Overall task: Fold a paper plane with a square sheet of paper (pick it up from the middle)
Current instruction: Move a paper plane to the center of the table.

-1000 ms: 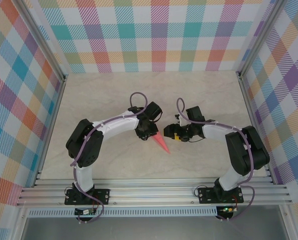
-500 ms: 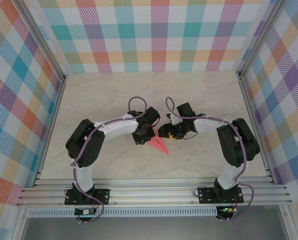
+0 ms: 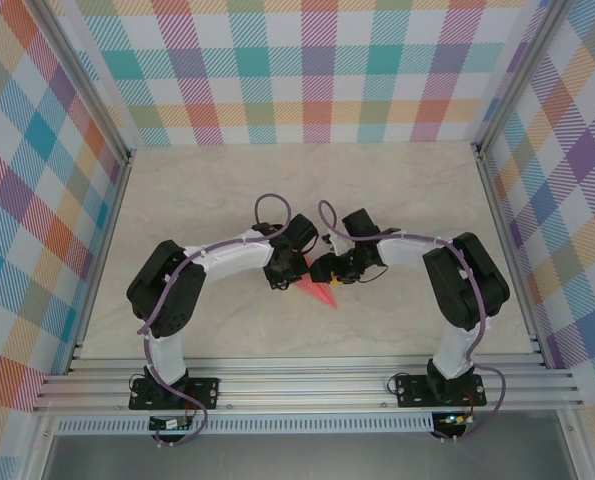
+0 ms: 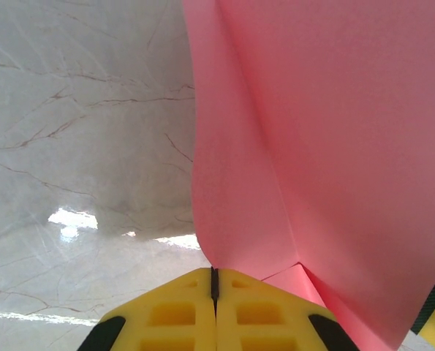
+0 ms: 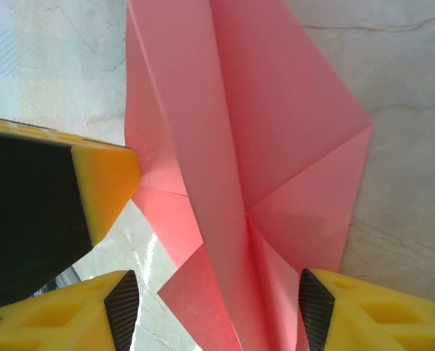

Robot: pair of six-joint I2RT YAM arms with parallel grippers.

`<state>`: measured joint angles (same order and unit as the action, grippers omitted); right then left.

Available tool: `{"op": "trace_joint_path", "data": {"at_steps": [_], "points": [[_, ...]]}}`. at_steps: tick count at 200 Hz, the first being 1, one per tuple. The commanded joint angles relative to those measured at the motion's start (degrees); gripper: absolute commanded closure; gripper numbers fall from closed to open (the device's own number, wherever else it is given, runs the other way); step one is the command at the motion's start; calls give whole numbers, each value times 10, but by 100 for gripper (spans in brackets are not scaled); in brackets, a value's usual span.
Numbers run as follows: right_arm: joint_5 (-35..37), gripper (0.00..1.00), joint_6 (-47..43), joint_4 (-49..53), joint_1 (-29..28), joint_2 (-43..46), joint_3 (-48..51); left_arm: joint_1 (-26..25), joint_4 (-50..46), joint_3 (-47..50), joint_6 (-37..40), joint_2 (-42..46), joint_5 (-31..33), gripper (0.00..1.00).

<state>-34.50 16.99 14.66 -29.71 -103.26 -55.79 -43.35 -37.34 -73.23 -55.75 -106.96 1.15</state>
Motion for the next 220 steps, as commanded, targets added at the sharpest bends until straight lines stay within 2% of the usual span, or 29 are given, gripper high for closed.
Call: {"op": "trace_joint_path", "data": {"at_steps": [1,48,76,131,144,156,192,208,220], "points": [[-28,39,-21,-7,-4,10,0,6,-6,5,2,21,13,94],[14,40,-33,0,-16,8,4,6,-2,6,0,21,12,94],[42,45,-41,6,-30,-4,-3,6,3,7,-1,23,9,94],[87,62,-47,6,-41,-20,-4,7,12,17,1,33,5,93],[95,70,-47,8,-43,-23,-5,6,26,26,1,44,3,91],[94,73,-49,10,-44,-24,-7,6,45,41,-1,60,1,88],[110,91,-39,18,-49,4,-16,6,89,82,-3,131,16,79],[148,97,-23,37,-49,25,-31,6,100,104,-4,179,43,74],[199,98,-6,51,-49,43,-42,6,97,120,-10,219,76,71]]}}
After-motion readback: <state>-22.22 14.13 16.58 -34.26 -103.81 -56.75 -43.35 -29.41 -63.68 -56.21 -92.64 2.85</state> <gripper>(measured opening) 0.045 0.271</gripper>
